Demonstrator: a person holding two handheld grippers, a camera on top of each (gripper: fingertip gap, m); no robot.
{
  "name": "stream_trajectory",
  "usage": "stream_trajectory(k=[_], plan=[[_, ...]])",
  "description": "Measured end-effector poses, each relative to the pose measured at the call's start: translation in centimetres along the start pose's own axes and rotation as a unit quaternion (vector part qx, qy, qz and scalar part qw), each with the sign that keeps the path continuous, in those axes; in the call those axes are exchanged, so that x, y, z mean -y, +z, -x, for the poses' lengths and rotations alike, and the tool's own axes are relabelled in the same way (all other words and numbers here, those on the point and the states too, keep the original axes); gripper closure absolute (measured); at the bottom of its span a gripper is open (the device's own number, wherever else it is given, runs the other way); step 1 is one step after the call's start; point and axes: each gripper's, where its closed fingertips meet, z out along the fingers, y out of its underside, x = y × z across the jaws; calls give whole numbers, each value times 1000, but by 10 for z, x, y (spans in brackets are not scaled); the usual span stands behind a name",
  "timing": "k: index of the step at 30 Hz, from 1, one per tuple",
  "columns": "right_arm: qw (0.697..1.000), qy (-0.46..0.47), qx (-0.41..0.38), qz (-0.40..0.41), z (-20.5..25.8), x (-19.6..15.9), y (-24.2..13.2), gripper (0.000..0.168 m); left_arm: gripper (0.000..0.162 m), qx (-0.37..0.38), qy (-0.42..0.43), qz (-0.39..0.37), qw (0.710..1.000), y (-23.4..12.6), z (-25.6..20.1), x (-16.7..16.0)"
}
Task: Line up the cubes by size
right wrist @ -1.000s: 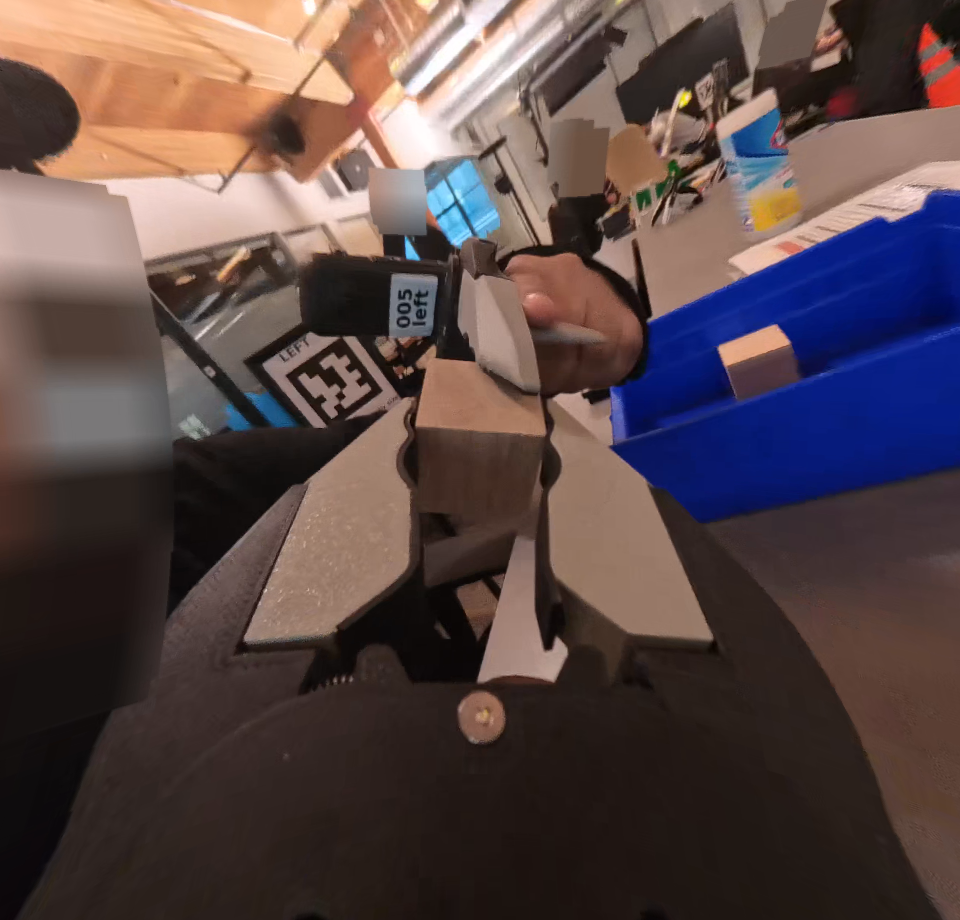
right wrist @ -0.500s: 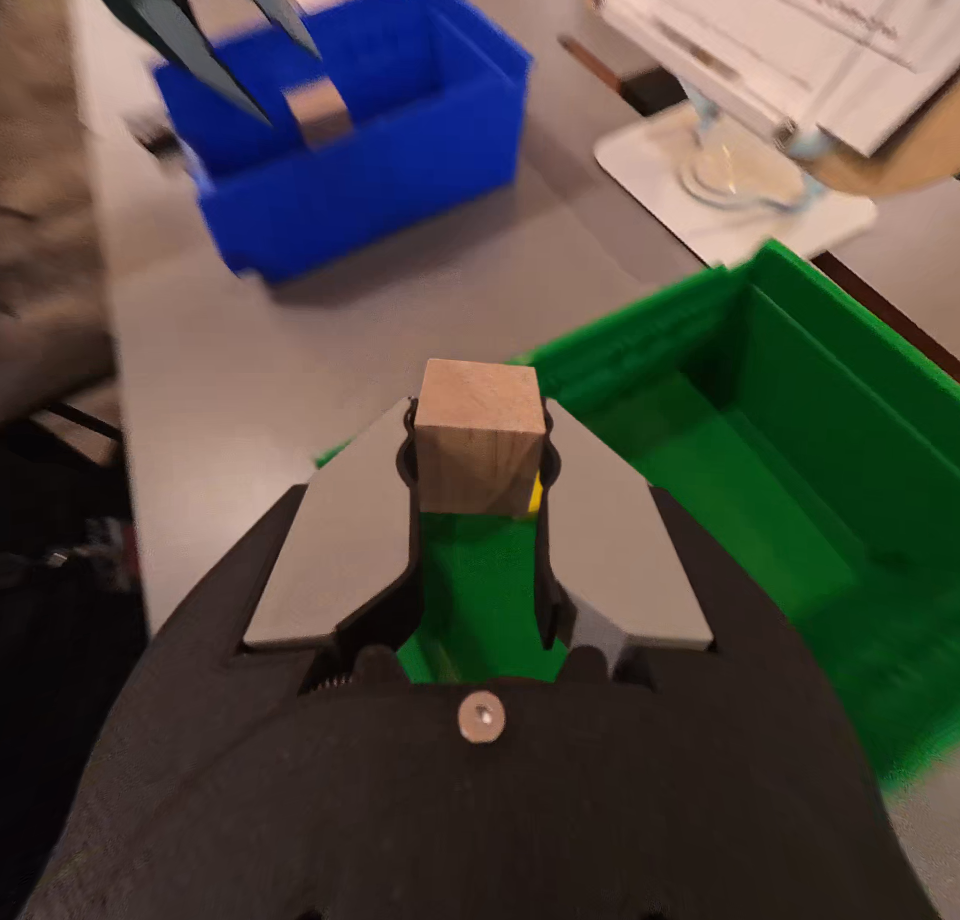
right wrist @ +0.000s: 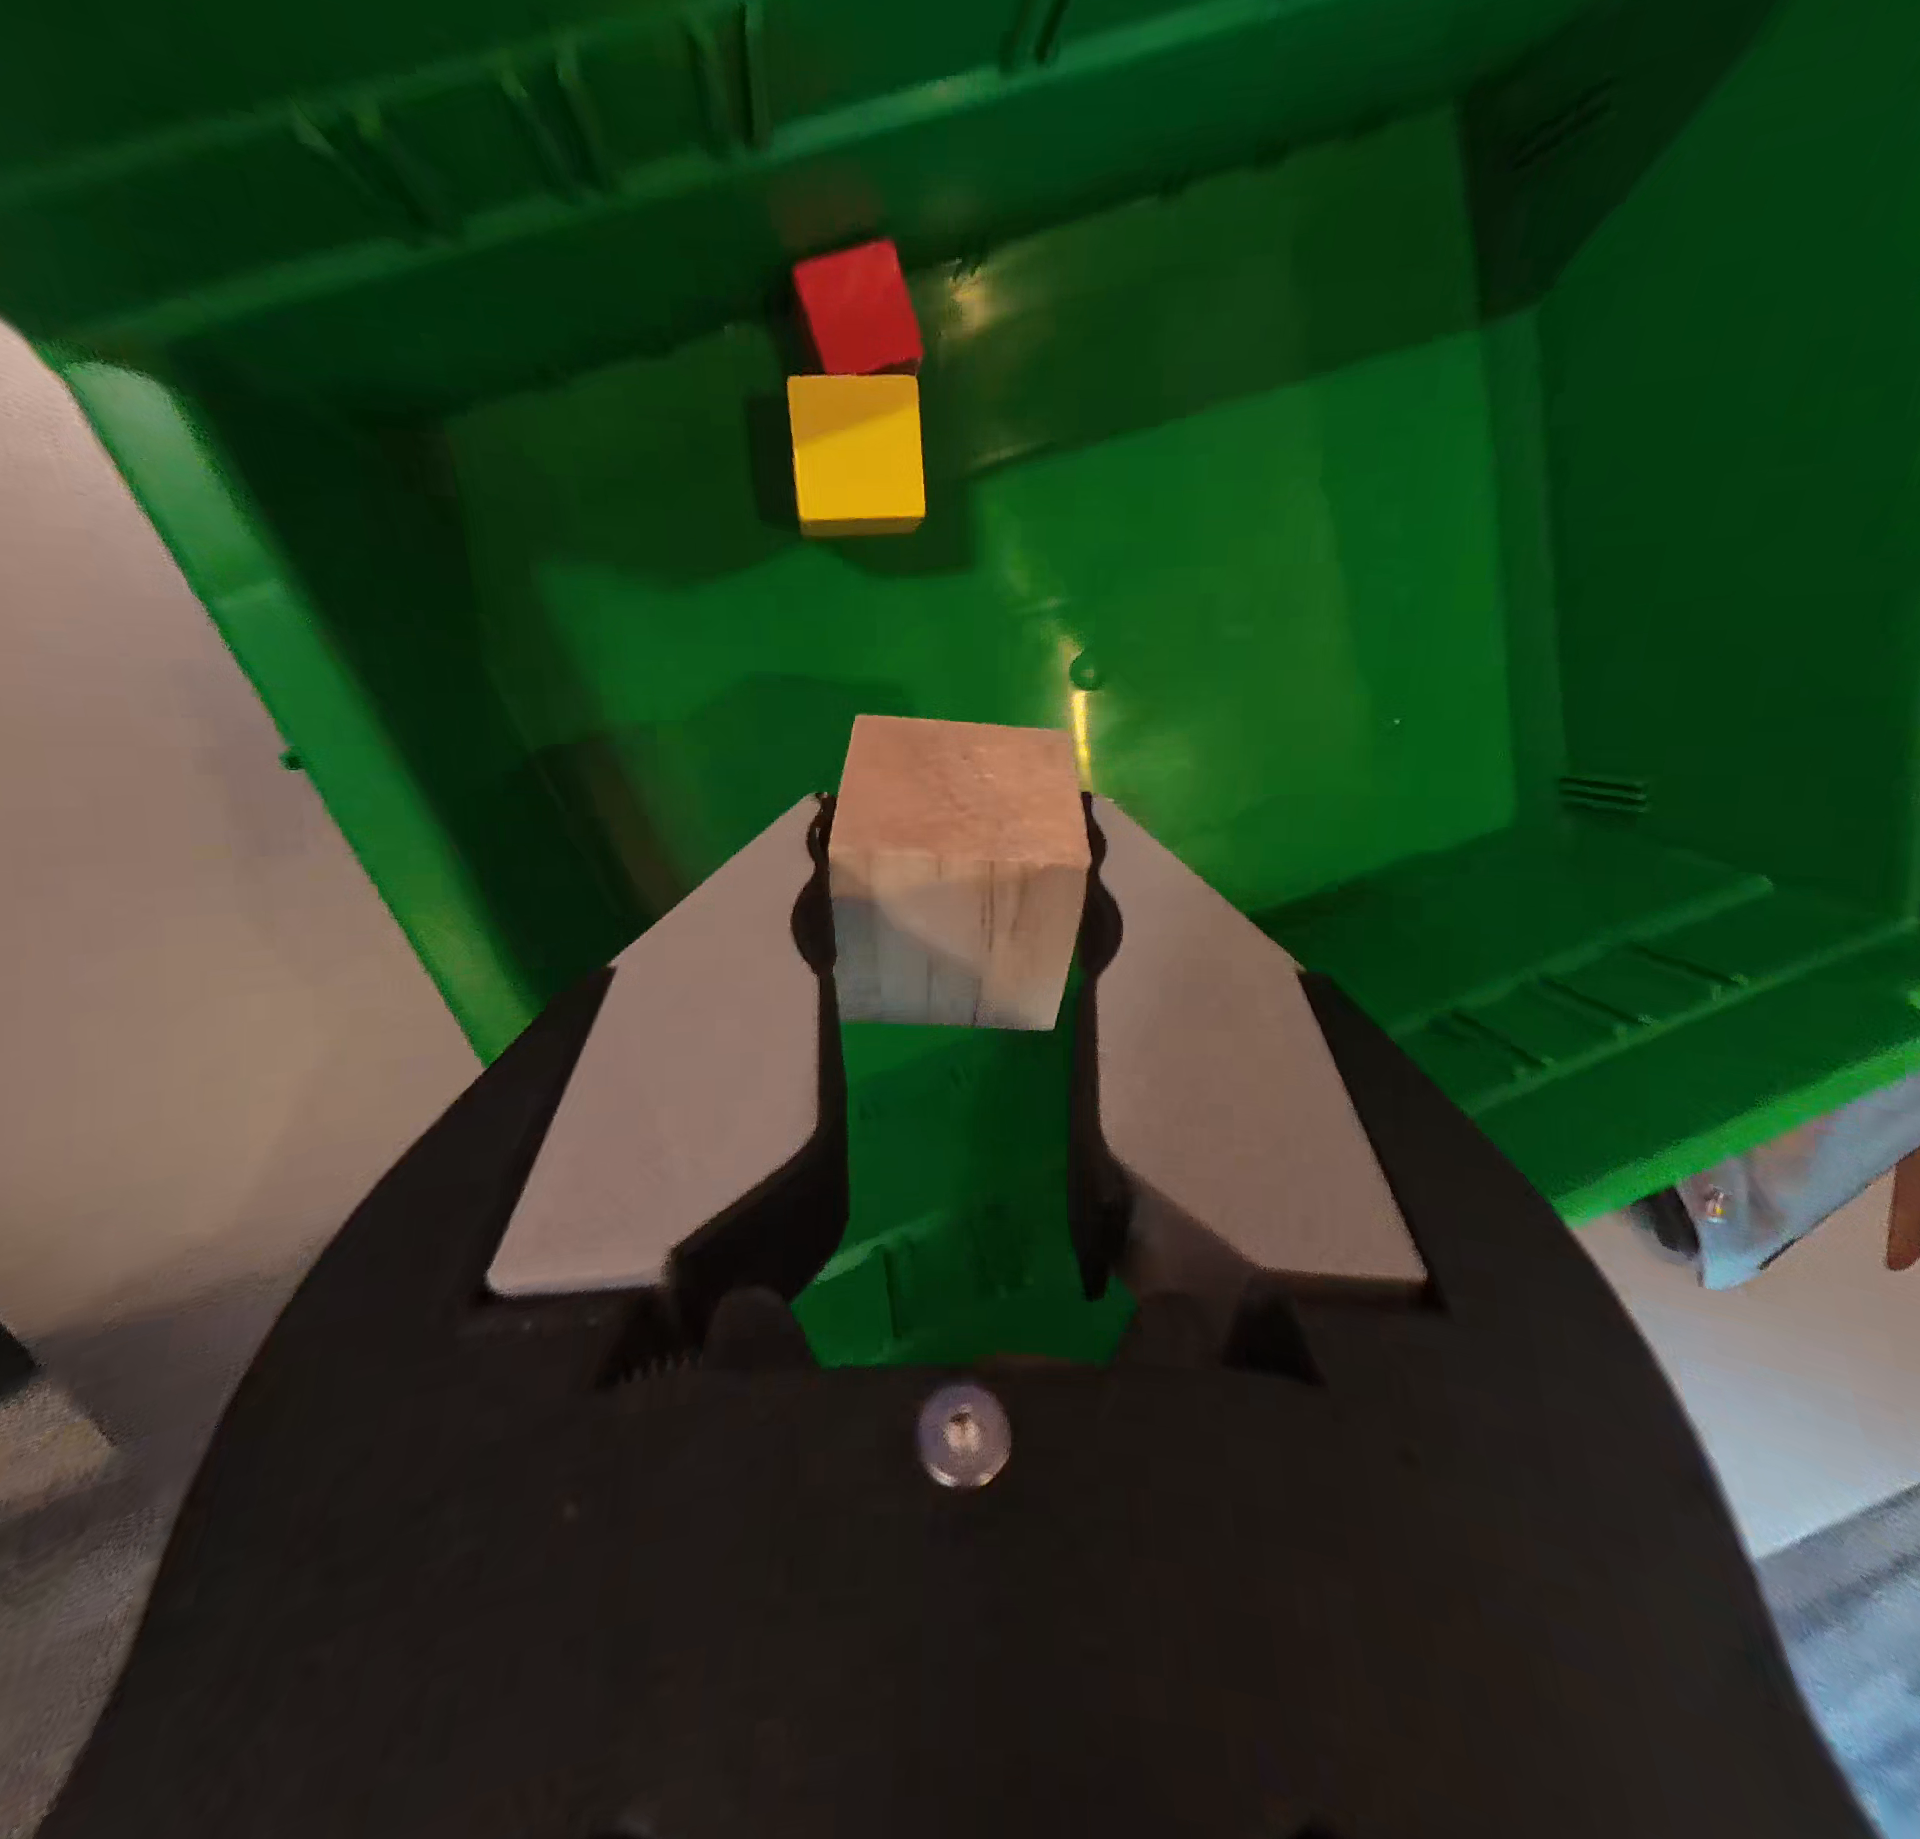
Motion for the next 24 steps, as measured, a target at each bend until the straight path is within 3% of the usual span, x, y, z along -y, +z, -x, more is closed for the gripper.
stream_trajectory(k=[3,8,14,19,21,24], plan=[[999,-23,11,28,1,-1,14,125,96,-3,-21,-55,998,-14,1,11],[997,-60,39,35,9,11,31,124,96,72,-45,-201,976,-71,19,46],[988,-108,63,92,6,15,44,124,96,132,-30,-384,914,-150,18,114],[980,-126,85,127,10,24,52,124,96,153,12,-449,880,-183,2,161],[981,-120,66,139,5,23,49,113,96,162,20,-481,862,-198,-1,176],[993,-70,64,64,3,35,27,105,97,194,20,-548,813,-230,0,203]])
